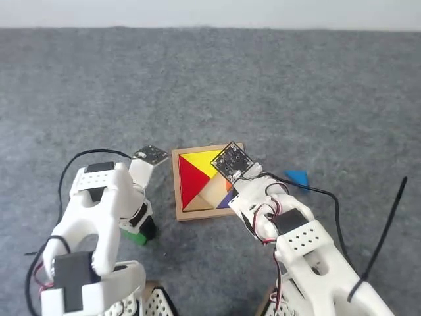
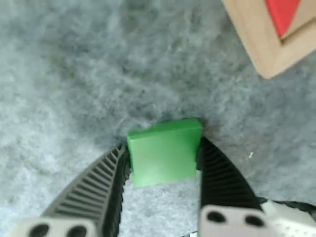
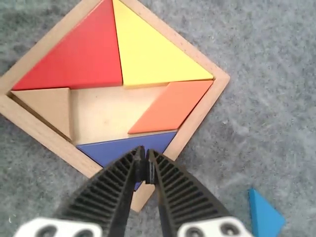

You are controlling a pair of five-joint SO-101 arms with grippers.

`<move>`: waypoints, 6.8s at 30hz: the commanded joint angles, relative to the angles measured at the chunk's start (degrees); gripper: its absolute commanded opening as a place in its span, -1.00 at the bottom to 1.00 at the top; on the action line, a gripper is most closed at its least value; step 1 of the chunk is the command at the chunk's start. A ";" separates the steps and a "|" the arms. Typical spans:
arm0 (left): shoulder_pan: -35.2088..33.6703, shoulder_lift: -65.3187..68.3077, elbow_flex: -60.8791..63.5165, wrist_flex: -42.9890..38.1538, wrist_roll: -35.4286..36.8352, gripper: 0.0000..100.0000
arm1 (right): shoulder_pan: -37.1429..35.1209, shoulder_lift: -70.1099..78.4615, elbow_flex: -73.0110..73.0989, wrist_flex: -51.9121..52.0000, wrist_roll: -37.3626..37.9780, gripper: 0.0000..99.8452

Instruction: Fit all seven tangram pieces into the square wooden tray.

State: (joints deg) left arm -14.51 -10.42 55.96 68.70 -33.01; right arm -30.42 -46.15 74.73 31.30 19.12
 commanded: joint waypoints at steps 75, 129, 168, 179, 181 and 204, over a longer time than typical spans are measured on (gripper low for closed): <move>-2.46 5.45 -13.32 -6.24 -16.00 -0.43 | 1.19 0.57 -4.22 -0.04 -0.44 -0.98; -1.93 -5.36 -2.68 -6.51 -17.32 -0.52 | 1.19 0.04 -4.13 0.31 -0.44 -0.98; 8.70 -12.66 -8.04 9.23 -0.09 -0.83 | 1.19 0.04 -4.31 0.40 -0.35 -0.98; 5.71 8.35 -14.02 2.20 4.57 -0.93 | 4.18 -0.04 -4.75 0.22 -0.35 -0.98; 6.24 9.14 -14.64 4.13 4.48 -0.92 | 3.91 -0.04 -4.92 0.40 -0.35 -0.98; 4.66 6.68 -8.84 0.97 3.78 -0.82 | 3.91 -0.04 -4.84 0.40 -0.35 -0.98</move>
State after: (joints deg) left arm -8.35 -9.10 50.68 70.99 -28.97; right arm -26.81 -46.15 74.29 31.47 19.03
